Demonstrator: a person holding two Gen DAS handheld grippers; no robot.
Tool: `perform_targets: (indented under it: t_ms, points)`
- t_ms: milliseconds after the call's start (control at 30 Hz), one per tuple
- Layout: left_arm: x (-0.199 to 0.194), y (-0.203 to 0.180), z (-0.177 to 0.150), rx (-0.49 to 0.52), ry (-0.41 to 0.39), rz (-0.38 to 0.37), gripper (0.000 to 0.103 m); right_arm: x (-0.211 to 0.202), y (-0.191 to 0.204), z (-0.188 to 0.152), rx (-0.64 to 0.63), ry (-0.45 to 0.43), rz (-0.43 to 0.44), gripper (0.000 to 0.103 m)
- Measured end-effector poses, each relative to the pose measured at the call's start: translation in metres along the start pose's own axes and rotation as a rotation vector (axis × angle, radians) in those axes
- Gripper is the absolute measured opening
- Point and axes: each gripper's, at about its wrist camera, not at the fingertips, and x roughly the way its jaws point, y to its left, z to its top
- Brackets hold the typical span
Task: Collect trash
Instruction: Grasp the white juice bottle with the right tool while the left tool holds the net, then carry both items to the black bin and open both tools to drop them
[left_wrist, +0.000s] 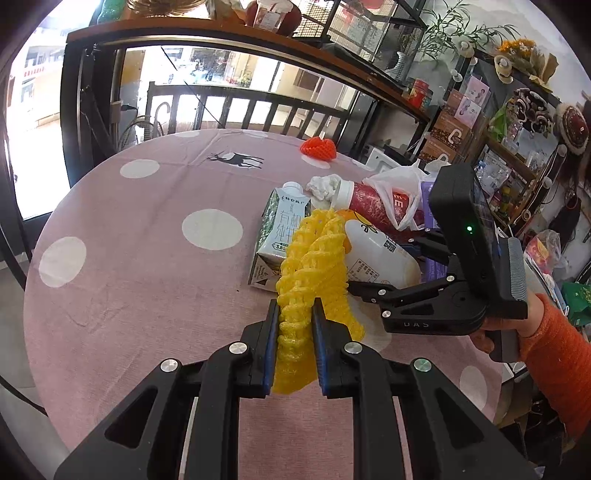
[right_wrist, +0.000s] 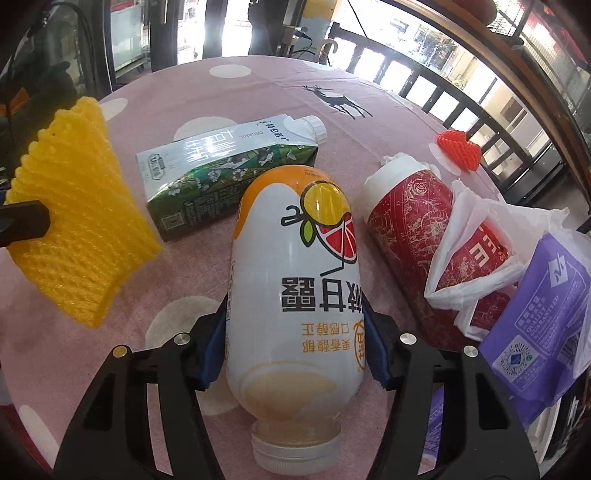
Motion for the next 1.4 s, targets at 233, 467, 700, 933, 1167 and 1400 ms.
perform_targets:
  t_ms: [233,467,700,933,1167,1400]
  points:
    - [0.001,-0.014,-0.001,0.032,0.004,-0.013,0.018,-0.042,-0.005,-0.038,0.131,-0.098,0.046,0.062]
    - [0.010,-0.059,-0.002,0.118,0.017,-0.083,0.018,-0.094,-0.028,-0.101,0.266,-0.193,0.007,0.062]
    - [0.028,-0.121,-0.005,0.216,0.051,-0.201,0.018,-0.135,-0.061,-0.173,0.418,-0.254,-0.112,0.062]
    - [0.046,-0.191,-0.011,0.304,0.081,-0.321,0.018,-0.152,-0.120,-0.254,0.676,-0.250,-0.234,0.062]
    - [0.063,-0.252,-0.019,0.375,0.121,-0.416,0.018,-0.117,-0.188,-0.326,0.878,-0.127,-0.338,0.062]
    - [0.085,-0.290,-0.031,0.417,0.176,-0.443,0.018,-0.049,-0.232,-0.383,1.026,-0.001,-0.323,0.062]
